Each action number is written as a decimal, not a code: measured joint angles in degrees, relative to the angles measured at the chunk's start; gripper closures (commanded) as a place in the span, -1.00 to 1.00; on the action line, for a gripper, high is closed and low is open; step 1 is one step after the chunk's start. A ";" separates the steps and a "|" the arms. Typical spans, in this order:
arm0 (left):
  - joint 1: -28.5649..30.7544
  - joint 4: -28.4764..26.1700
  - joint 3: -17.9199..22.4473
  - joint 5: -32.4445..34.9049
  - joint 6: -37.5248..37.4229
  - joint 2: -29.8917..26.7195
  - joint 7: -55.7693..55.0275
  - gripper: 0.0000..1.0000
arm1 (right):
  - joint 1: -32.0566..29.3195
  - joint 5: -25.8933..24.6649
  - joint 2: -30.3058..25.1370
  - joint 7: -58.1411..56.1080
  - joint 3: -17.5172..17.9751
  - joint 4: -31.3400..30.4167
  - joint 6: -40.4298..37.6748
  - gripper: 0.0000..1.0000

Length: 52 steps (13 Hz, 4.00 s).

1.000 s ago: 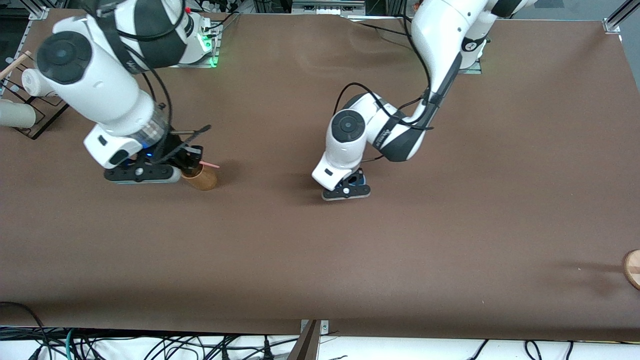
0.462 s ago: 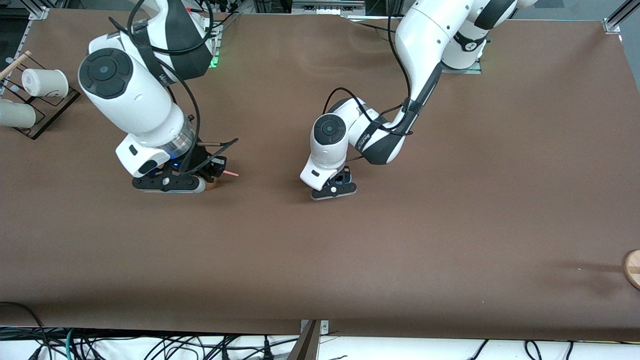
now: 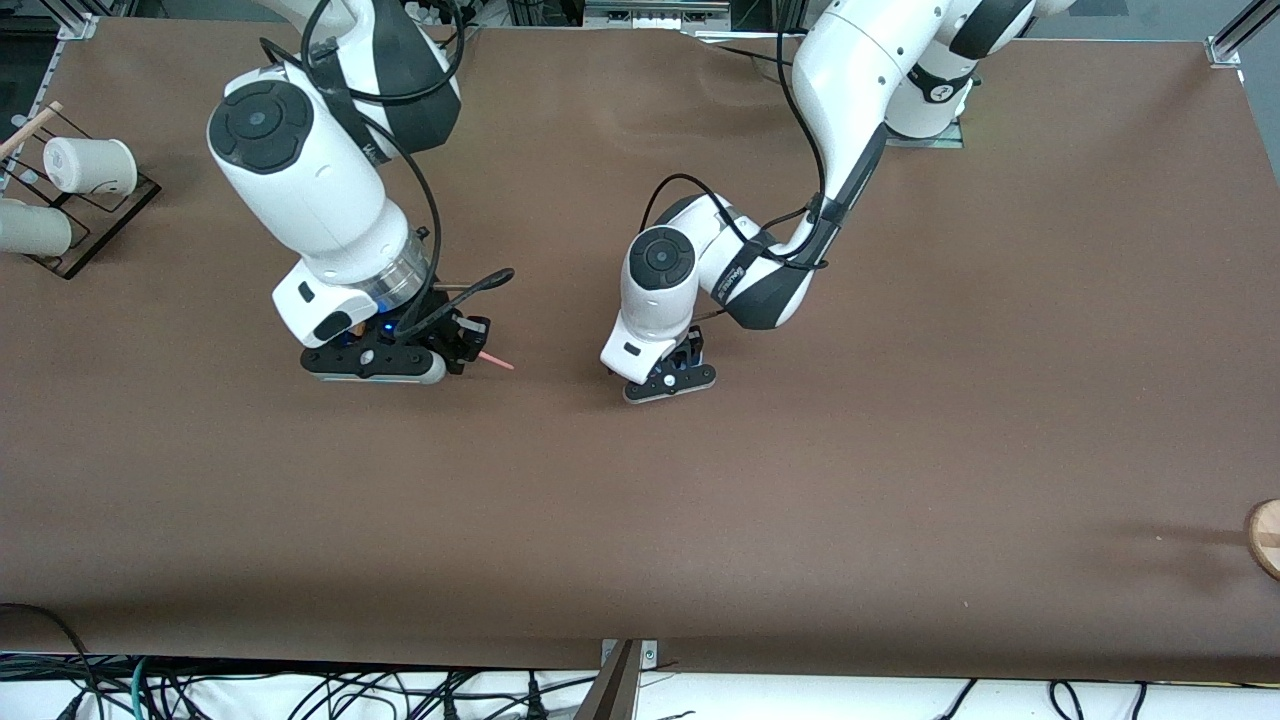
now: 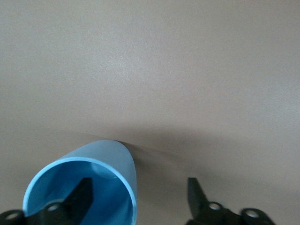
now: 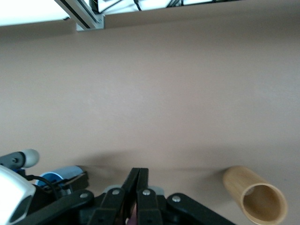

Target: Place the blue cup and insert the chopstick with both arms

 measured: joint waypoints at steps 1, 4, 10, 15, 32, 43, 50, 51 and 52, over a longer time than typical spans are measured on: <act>0.11 0.29 0.00 -0.40 -0.65 -0.15 -0.01 -1.00 | 0.42 0.00 0.02 0.76 0.00 0.01 1.28 1.00; 0.81 2.83 0.04 -2.77 -8.87 -2.47 1.08 -1.00 | 1.25 1.40 0.35 1.74 0.02 0.01 4.35 1.00; 10.54 5.18 1.26 -4.45 -23.57 -14.31 15.99 -1.00 | 5.44 2.12 2.78 9.02 0.15 0.03 12.06 1.00; 22.90 5.21 1.33 -4.75 -31.92 -21.08 30.73 -1.00 | 10.75 2.00 3.94 16.67 0.23 0.06 14.64 1.00; 40.65 -10.61 0.41 -4.81 -42.49 -43.15 54.50 -1.00 | 14.20 -0.32 10.92 19.13 0.12 0.08 15.71 0.77; 40.33 -20.15 0.65 -4.85 -36.62 -47.70 54.71 -1.00 | 14.38 -1.27 11.40 16.51 -2.24 2.58 10.43 -1.00; 40.41 -20.23 0.72 -4.85 -35.91 -46.62 54.70 -1.00 | 6.68 0.74 3.30 -5.79 -6.82 4.54 -7.83 -1.00; 40.41 -20.22 0.72 -4.85 -35.89 -46.54 54.70 -1.00 | 4.51 0.88 0.64 -8.62 -6.73 2.81 -9.72 -1.00; 40.42 -20.22 0.72 -4.85 -35.89 -46.53 54.70 -1.00 | 2.36 0.99 -2.51 -11.84 -6.67 0.85 -12.05 -1.00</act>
